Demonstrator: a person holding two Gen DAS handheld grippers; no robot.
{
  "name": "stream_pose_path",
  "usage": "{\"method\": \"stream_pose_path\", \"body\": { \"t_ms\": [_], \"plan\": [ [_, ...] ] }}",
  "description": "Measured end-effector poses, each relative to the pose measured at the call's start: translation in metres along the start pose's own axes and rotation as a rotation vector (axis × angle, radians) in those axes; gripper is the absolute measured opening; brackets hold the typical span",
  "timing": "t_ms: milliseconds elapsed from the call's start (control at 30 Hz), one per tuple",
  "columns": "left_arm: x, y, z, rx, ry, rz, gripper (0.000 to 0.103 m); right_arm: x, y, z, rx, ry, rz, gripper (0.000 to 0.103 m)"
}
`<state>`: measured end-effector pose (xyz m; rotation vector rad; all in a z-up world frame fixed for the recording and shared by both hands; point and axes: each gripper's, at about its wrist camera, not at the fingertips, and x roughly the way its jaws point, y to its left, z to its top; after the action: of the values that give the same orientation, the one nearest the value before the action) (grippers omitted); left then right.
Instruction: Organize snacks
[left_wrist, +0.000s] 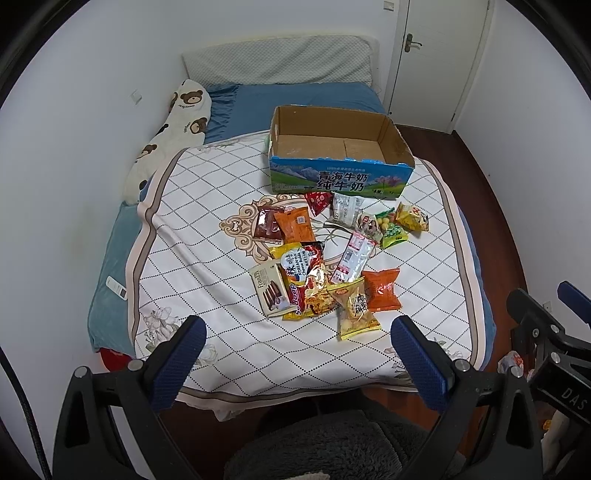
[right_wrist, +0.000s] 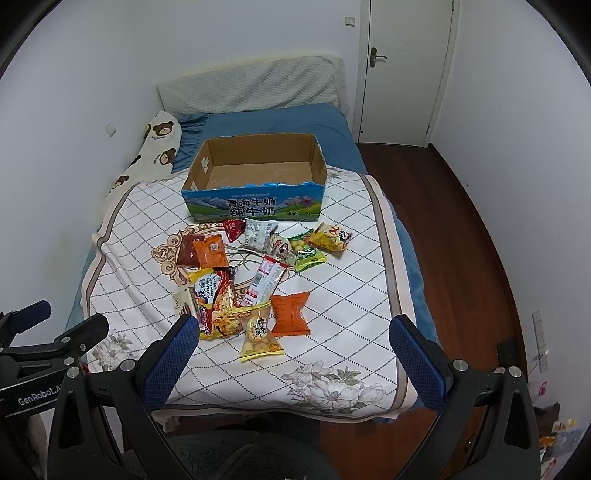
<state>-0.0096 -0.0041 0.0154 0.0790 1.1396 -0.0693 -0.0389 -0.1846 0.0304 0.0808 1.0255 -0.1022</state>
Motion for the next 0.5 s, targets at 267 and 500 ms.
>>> {"method": "stream_pose_path", "body": {
  "t_ms": [267, 500],
  "plan": [
    [0.000, 0.008, -0.009, -0.009, 0.007, 0.000, 0.102, 0.002, 0.000, -0.003, -0.001, 0.009, 0.011, 0.103],
    [0.000, 0.012, -0.012, -0.014, 0.011, -0.001, 0.102, 0.002, 0.002, -0.005, -0.002, 0.012, 0.024, 0.103]
  ]
}}
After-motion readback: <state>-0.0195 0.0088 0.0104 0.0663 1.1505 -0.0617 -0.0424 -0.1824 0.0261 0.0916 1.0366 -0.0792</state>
